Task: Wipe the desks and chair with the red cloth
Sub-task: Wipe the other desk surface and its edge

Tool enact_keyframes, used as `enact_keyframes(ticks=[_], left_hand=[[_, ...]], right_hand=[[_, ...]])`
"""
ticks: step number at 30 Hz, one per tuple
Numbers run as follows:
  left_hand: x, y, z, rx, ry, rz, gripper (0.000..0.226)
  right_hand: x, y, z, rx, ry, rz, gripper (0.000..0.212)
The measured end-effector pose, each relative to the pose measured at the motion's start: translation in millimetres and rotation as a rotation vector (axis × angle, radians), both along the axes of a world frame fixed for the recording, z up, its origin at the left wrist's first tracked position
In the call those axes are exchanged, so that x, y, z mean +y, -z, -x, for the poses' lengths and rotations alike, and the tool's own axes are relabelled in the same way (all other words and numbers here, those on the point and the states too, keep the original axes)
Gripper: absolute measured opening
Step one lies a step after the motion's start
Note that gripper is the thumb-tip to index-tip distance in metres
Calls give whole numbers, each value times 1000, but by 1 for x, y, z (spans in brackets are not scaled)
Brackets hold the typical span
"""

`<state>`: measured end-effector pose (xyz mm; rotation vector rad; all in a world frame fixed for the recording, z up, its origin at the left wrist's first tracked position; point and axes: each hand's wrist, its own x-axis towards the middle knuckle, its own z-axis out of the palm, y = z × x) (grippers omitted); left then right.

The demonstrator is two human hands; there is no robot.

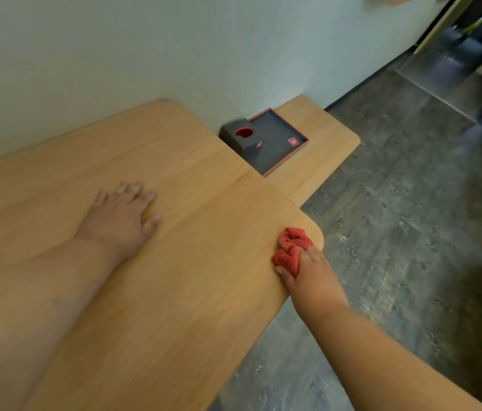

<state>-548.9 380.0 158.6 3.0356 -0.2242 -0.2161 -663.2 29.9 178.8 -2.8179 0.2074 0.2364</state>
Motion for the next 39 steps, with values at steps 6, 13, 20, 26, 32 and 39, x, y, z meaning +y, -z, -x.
enact_keyframes(ticks=[6, 13, 20, 26, 32, 39], left_hand=[[0, -1, -1, -12, 27, 26, 66], [1, 6, -5, -34, -80, 19, 70], [1, 13, -10, -20, -256, 5, 82], [1, 16, -10, -63, -226, 37, 84], [3, 21, -13, -86, -222, 53, 82], [4, 18, -15, -59, -235, 59, 81]], right_hand=[[8, -13, -41, -188, 101, -207, 23], [61, 14, -113, 51, 121, 141, 80], [118, 16, -184, -14, -49, 129, 80], [188, 9, -255, 17, -203, 129, 78], [248, 7, -298, 1, -348, 136, 79], [235, 14, -262, -59, -420, 109, 78]])
